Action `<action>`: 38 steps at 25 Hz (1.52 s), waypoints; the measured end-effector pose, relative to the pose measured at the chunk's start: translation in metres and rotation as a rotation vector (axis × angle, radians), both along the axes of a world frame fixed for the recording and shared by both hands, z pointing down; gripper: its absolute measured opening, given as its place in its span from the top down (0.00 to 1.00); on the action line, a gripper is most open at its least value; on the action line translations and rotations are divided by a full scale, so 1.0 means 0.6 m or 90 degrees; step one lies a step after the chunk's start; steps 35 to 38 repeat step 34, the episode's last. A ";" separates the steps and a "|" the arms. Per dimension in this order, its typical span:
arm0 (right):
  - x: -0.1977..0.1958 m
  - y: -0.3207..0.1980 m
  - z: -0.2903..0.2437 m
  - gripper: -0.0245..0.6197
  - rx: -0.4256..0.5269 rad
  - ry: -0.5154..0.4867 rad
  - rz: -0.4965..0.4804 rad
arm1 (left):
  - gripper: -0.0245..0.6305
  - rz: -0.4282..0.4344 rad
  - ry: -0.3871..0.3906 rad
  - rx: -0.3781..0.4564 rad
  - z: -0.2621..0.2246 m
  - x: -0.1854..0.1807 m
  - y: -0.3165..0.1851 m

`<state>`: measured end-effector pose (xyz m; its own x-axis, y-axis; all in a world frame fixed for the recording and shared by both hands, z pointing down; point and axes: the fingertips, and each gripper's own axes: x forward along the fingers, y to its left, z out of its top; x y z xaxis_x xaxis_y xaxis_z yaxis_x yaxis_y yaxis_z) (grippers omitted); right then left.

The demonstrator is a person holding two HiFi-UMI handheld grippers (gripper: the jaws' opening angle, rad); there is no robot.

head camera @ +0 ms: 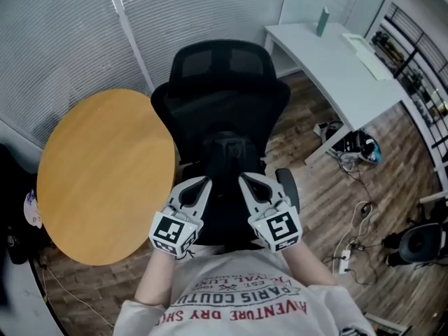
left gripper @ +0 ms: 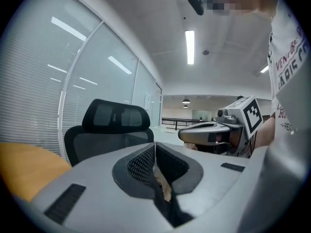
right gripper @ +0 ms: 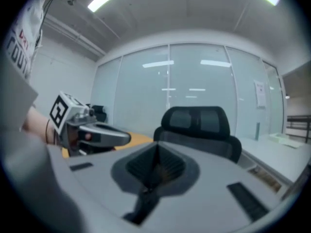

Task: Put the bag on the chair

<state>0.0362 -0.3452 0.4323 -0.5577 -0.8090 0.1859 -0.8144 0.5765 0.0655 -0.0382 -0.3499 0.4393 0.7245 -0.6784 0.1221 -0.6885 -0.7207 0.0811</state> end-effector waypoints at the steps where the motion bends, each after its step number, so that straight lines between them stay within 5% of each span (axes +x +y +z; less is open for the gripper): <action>1: -0.001 0.008 -0.011 0.92 0.015 0.001 -0.001 | 0.91 0.007 -0.001 0.011 -0.011 0.001 0.009; 16: -0.011 0.038 -0.065 0.92 0.061 0.002 0.004 | 0.91 0.055 -0.015 0.038 -0.066 0.022 0.042; 38: -0.020 0.019 -0.074 0.92 0.064 -0.014 0.014 | 0.91 0.030 -0.012 0.051 -0.086 0.003 0.020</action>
